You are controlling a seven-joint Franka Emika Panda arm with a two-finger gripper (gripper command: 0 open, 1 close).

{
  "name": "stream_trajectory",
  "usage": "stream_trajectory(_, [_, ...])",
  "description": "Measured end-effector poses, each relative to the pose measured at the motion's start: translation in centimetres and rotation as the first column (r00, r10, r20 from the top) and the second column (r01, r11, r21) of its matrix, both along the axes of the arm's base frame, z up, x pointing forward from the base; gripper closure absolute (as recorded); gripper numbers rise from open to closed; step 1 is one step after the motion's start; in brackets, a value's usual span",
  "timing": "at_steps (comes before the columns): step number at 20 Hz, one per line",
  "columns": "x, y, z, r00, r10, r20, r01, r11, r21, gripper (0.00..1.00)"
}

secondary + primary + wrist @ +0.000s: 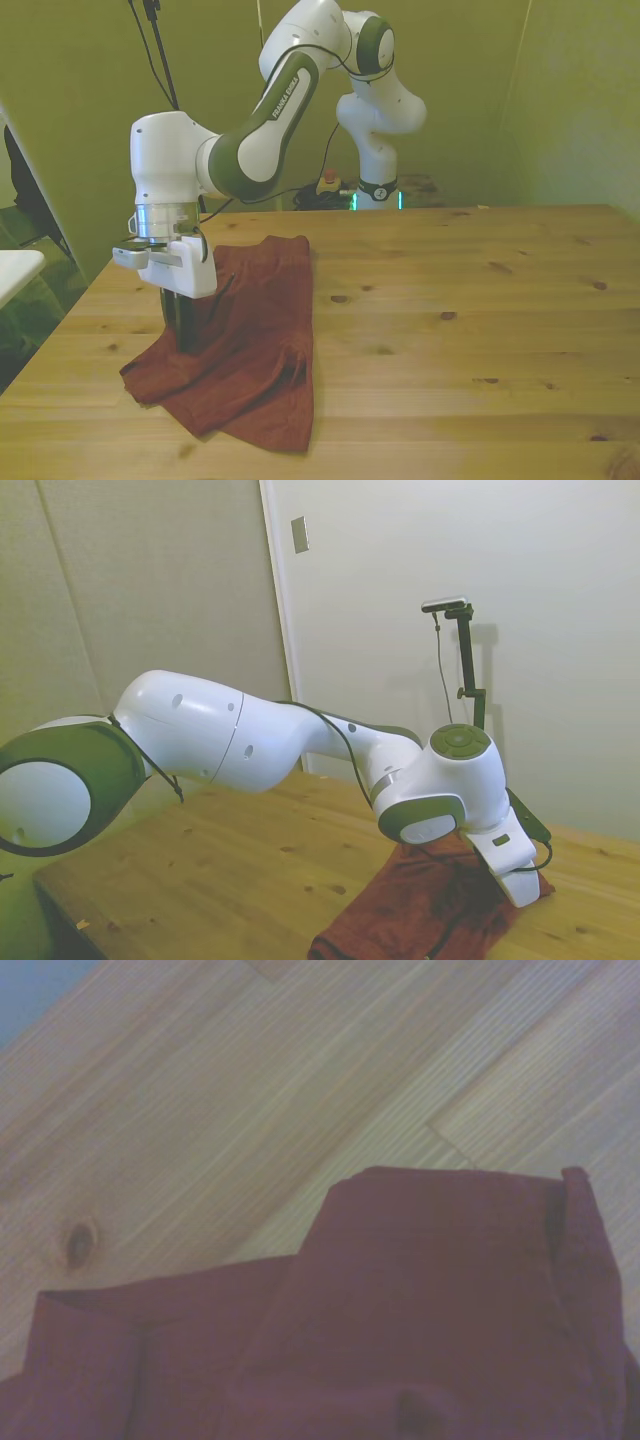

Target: Unfold the shorts

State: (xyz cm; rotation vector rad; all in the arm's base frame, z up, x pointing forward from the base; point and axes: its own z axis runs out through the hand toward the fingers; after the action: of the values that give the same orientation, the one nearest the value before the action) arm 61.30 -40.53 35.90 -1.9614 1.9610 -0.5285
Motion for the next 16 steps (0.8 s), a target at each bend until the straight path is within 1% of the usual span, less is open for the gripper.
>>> stream_trajectory(6, [-0.2,0.0,1.4,0.999,0.028,0.015,-0.028,0.999,-0.023,1.00])
stream_trajectory(9, [-0.1,1.0,2.9,0.998,0.056,0.031,-0.055,0.998,-0.038,1.00])
stream_trajectory(12, [0.3,4.1,5.8,0.993,0.099,0.057,-0.094,0.993,-0.076,1.00])
stream_trajectory(16, [1.0,11.4,10.2,0.981,0.188,0.056,-0.177,0.970,-0.165,1.00])
